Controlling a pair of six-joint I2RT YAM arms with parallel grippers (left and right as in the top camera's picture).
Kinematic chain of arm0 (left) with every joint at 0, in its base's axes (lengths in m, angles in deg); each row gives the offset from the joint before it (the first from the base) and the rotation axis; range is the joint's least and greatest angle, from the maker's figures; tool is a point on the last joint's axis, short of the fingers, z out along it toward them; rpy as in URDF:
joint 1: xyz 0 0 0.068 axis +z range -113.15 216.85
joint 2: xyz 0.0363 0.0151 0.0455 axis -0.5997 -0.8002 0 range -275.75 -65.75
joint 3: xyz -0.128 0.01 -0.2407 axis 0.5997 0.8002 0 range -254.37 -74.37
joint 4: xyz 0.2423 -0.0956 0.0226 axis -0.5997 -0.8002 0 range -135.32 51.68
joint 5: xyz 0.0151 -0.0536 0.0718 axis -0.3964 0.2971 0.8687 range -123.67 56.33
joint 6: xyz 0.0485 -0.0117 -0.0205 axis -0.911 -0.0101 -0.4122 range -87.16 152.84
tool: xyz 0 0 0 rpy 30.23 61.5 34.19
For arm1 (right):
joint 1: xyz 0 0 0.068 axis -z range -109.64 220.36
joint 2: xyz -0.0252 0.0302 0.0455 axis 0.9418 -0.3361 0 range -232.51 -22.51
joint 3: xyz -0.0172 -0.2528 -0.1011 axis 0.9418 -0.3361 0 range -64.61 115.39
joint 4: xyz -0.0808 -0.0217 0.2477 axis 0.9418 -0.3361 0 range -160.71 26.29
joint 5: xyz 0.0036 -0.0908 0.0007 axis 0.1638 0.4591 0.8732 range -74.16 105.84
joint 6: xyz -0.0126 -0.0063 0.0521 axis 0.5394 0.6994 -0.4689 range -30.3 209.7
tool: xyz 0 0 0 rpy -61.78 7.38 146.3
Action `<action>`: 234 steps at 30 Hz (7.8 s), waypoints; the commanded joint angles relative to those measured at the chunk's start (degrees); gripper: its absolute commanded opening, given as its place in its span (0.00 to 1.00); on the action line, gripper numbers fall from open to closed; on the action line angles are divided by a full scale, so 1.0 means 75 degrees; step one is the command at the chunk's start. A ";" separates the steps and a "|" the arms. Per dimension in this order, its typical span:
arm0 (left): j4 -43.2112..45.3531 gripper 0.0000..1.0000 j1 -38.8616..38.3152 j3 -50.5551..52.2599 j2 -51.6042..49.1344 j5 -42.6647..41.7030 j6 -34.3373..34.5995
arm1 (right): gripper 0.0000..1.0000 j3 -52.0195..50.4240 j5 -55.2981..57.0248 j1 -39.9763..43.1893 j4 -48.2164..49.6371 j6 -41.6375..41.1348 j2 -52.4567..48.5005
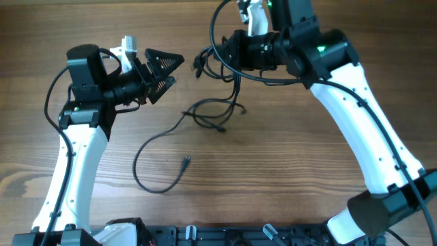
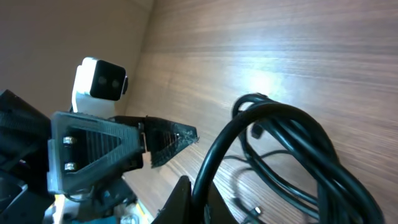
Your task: Untangle cables
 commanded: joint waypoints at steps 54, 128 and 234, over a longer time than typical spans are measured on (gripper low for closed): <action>0.0539 0.04 -0.1122 -0.0035 0.1443 0.2226 0.1209 | 0.80 0.0096 0.0085 0.0370 -0.0632 0.2570 -0.0064; 0.0889 0.04 -0.0644 -0.0035 0.1387 0.1830 0.1072 | 1.00 0.0000 0.0784 0.0204 -0.0099 0.0729 0.0697; 0.2192 0.04 -0.2396 -0.2110 0.1781 0.4159 0.0731 | 0.68 0.0003 0.0985 0.0291 -0.2066 0.0702 -0.0688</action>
